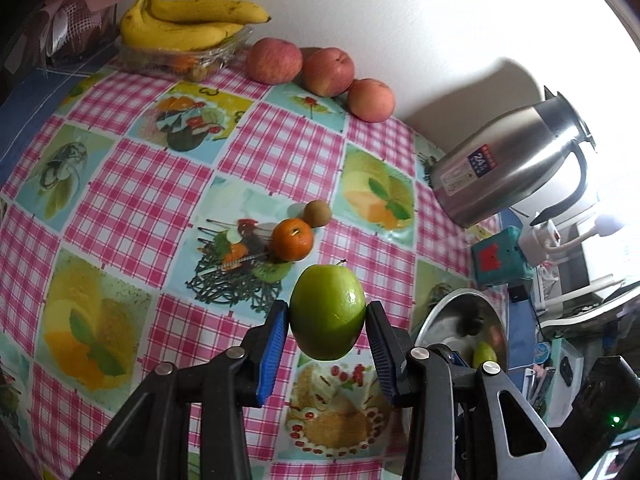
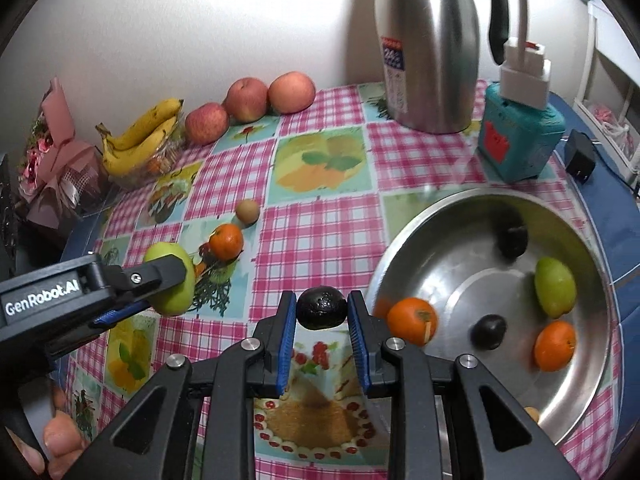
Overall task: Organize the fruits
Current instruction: 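Lift and carry the green apple and dark plum over the steel basin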
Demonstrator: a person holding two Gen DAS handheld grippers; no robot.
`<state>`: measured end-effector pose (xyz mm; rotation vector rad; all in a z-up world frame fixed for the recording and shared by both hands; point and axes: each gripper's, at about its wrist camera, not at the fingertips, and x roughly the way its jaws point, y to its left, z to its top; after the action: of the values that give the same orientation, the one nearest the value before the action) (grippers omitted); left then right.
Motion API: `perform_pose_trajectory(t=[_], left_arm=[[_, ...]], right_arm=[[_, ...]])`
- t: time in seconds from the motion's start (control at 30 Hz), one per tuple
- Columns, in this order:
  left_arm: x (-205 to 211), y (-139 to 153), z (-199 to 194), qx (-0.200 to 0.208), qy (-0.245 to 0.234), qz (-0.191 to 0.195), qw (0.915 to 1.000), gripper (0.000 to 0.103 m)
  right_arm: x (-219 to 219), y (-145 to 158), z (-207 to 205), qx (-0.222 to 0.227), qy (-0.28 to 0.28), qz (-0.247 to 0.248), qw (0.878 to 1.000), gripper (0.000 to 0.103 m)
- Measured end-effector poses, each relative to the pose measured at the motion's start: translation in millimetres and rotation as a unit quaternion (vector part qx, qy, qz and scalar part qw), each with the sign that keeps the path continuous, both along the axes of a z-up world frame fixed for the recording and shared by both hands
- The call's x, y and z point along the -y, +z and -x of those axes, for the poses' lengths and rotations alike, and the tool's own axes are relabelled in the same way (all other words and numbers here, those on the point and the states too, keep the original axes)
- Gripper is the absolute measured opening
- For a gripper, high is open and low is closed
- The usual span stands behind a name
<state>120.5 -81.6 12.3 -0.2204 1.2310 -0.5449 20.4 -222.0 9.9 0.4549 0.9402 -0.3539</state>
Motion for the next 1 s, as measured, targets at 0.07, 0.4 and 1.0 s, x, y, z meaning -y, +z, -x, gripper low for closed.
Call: perform_pose_trajectory(t=[0.07, 0.4, 1.0], left_arm=[[3.3, 3.5, 2.7, 0.006, -0.003, 0.000, 1.0000, 0.042], [27.3, 6.4, 18.7, 0.011, -0.028, -0.009, 0.9995, 0.042], [100.0, 8.9, 74.0, 0.030, -0.132, -0.032, 0.9902, 0.042]], right_arm=[[4.4, 1.7, 3.7, 0.003, -0.004, 0.000, 1.000, 0.027], [38.9, 1.5, 30.0, 0.006, -0.045, -0.009, 0.999, 0.027], [118.6, 7.2, 95.8, 0.028, -0.161, -0.033, 0.986, 0.027]])
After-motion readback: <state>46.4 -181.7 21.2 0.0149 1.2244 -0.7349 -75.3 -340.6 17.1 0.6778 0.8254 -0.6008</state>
